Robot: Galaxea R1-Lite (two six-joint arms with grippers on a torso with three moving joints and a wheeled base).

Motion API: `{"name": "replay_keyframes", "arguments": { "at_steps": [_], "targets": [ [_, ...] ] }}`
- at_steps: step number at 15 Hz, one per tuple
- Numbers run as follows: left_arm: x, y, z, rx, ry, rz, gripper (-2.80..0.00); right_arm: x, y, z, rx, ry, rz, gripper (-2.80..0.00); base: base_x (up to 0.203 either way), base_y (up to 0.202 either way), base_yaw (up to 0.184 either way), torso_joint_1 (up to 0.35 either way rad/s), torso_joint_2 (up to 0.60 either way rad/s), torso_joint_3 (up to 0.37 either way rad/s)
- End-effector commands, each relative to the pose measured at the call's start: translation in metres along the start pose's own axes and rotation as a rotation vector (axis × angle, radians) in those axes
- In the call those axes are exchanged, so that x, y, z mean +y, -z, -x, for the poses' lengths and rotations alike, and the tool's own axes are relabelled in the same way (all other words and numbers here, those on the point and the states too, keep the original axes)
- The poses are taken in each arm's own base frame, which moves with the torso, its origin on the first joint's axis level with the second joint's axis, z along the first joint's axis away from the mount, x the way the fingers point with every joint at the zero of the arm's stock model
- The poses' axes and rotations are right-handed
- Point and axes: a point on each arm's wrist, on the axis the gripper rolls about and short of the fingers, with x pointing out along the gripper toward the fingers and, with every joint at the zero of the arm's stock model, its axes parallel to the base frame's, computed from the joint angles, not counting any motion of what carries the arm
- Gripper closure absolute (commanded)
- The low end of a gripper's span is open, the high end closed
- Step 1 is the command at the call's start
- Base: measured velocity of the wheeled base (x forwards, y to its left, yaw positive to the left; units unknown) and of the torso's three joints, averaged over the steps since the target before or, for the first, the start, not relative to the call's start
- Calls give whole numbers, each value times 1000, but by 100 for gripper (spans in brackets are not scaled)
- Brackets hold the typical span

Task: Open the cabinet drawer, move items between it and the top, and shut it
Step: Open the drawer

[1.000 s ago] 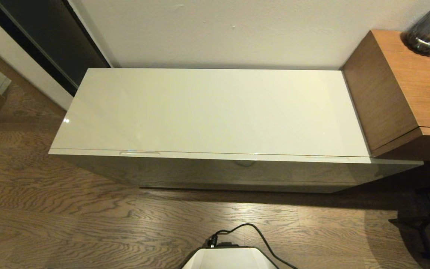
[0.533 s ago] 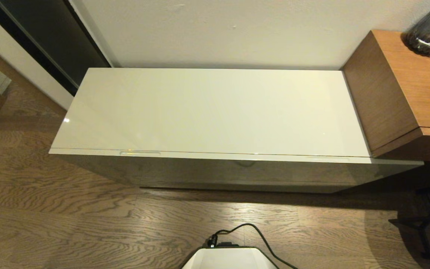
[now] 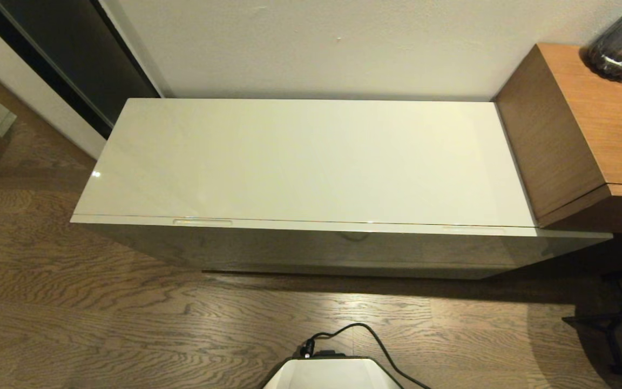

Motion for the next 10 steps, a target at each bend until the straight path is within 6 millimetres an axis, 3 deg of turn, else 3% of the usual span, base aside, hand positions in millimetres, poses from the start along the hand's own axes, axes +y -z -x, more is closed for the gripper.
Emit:
{"name": "replay_keyframes", "arguments": {
  "at_steps": [1,10],
  "targets": [
    [0,2,0,14,1,6,0,0,0,0,3,-1,2,0,0,0,0,0,0,0],
    [0,2,0,16,1,6,0,0,0,0,4,12,53,0,0,0,0,0,0,0]
  ]
}}
